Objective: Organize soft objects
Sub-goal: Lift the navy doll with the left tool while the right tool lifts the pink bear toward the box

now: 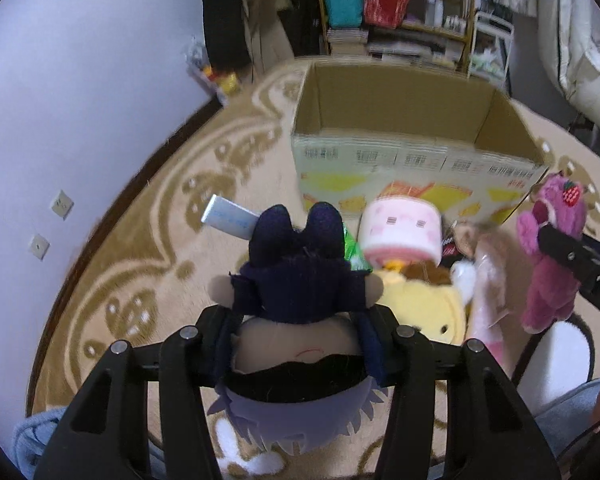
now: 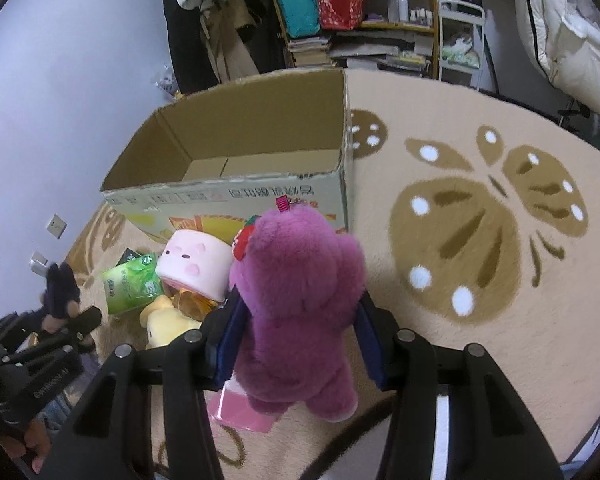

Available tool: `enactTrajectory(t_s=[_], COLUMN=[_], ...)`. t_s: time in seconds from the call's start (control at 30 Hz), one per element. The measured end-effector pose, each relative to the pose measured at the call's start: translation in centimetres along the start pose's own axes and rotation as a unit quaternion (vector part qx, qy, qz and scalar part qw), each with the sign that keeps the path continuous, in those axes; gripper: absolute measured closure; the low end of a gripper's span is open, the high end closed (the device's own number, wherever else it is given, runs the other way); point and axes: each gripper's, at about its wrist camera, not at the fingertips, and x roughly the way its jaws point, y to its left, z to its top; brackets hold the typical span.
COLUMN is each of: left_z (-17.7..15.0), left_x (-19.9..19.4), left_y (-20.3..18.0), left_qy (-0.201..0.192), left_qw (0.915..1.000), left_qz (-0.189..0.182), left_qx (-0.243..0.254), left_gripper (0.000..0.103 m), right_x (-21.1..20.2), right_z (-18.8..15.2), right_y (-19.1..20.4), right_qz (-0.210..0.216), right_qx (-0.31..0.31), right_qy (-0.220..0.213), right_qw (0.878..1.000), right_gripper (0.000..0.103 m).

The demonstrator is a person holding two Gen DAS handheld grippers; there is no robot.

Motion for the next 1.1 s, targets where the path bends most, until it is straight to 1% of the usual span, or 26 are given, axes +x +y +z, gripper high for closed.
enactTrajectory(t_s=[0.1,0.2,0.3,0.43,0.6,0.87,1.1], left_z=[0.7,1.5,2.5,3.8,5.3,7.6,9.8], left_x=[-1.2,-2.2,-2.9,-3.4,-3.6,-3.0,-1.9], left_y=[0.2,0.2,0.0,-0.1,-0.1,0.0,-0.3], left_qy=[-0.037,-0.063,-0.082,-0.114,-0.143,-0.158,-0.172], left_qw=[0.9992,0.9978,0.9963,0.9931,0.9886,0.9862,0.984], left_qz=[0.006,0.005,-0.004,0.006,0.018,0.014,0.009], left_qx=[0.013,0.018,0.022,0.03,0.043,0.047,0.043], left_gripper=[0.052,0.052,0.052,0.052,0.052,0.052,0.052], right_x=[-1.0,-1.9,-2.9,-3.9,-4.4,-4.8,-3.7], right_z=[0.2,0.6,0.9,1.4,2.3,4.4,6.4], right_y=[0.0,-0.1,0.1,0.3,1.0,2.1,2.5], right_qz=[0.005,0.012,0.015,0.03,0.035,0.037,0.039], right_qx=[0.001,0.004,0.002,0.004,-0.006,-0.028,-0.035], right_qy=[-0.015,-0.031,-0.048,-0.066,-0.082,-0.111,-0.128], right_qw=[1.0,0.999,0.999,0.997,0.996,0.993,0.99], right_gripper=[0.049,0.049,0.049,0.049,0.049,0.049,0.049])
